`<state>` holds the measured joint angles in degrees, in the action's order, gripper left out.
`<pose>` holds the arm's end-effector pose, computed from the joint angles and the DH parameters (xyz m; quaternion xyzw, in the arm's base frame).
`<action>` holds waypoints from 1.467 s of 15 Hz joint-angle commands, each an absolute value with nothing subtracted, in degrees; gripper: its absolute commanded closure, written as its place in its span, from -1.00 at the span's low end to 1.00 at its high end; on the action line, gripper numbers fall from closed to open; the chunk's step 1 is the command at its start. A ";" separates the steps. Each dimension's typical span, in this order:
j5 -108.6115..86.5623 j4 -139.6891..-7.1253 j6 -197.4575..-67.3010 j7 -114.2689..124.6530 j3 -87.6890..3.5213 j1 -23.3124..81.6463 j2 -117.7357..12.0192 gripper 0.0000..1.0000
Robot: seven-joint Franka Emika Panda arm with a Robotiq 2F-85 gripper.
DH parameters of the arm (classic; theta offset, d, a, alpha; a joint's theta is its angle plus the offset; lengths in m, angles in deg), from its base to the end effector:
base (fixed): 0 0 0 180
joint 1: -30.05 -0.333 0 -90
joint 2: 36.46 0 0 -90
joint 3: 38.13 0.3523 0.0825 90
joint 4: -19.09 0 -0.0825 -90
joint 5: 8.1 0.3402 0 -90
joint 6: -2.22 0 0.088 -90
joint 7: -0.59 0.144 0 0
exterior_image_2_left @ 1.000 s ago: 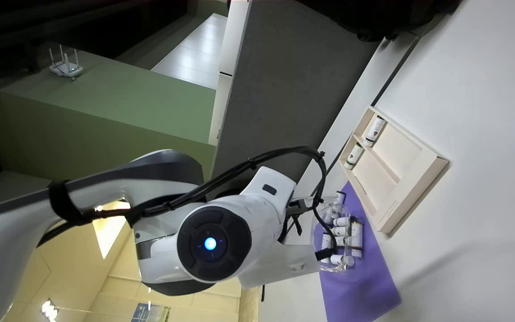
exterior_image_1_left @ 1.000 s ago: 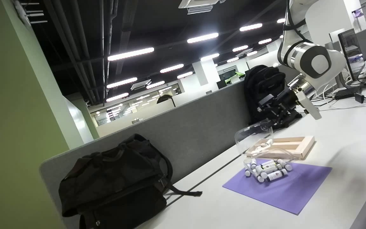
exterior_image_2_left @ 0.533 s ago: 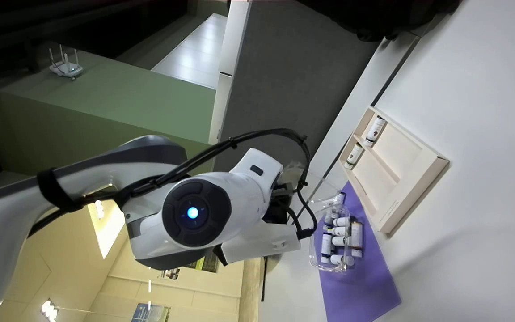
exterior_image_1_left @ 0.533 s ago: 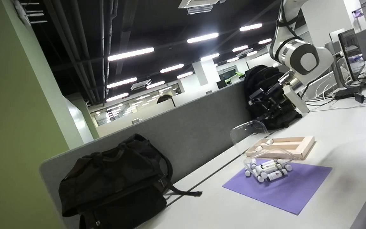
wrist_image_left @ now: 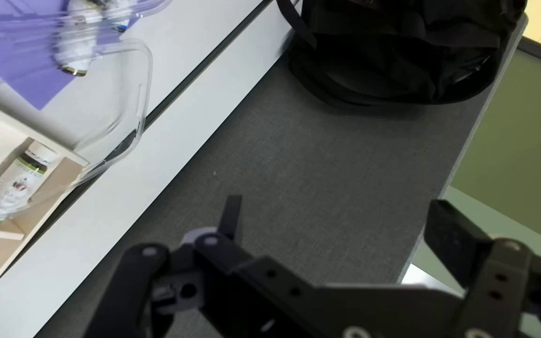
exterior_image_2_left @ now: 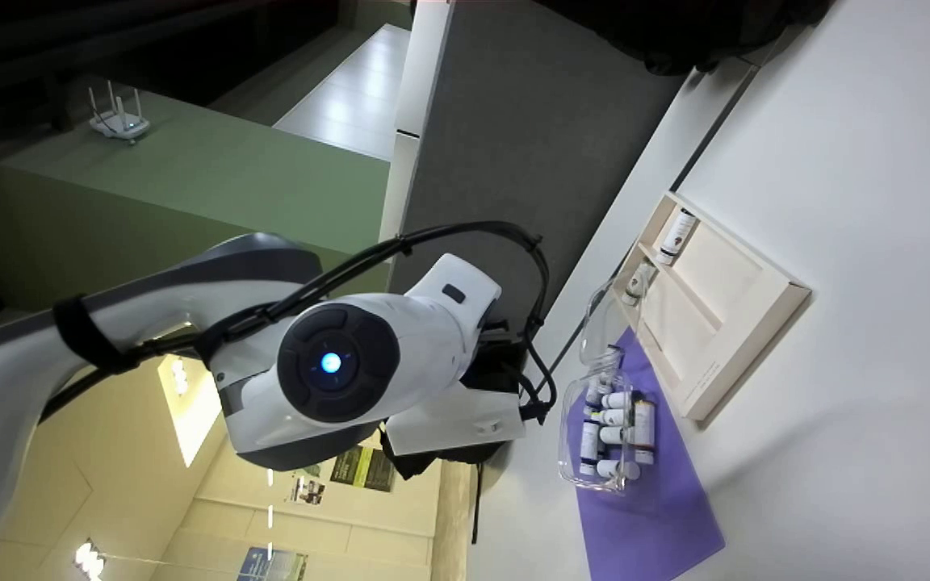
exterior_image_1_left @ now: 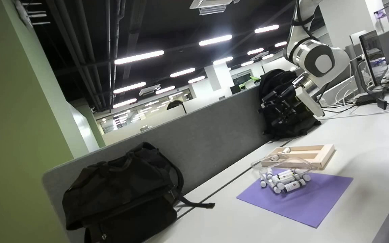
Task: Uncover the clear container and put one of the bottles from the table inside it
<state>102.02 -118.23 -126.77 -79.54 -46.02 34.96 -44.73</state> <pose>0.4979 -0.0583 0.3152 -0.8105 0.1839 -0.3464 0.4350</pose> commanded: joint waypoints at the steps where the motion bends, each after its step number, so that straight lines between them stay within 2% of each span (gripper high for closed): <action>1: 101.84 -118.21 -126.77 -79.34 -46.02 34.97 -44.67 -1.00; 11: 101.82 -118.22 -126.77 -79.23 -46.01 34.98 -44.64 -1.00; 13: 98.70 -114.28 -128.61 -70.86 -45.04 34.00 -47.31 -1.00; 17: 97.35 -107.66 -138.58 -61.59 -42.22 30.07 -51.08 -1.00; 22: 85.09 -98.99 -149.68 -47.28 -39.83 25.18 -56.30 -1.00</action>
<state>91.37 -105.19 -144.90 -56.15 -40.51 27.08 -52.69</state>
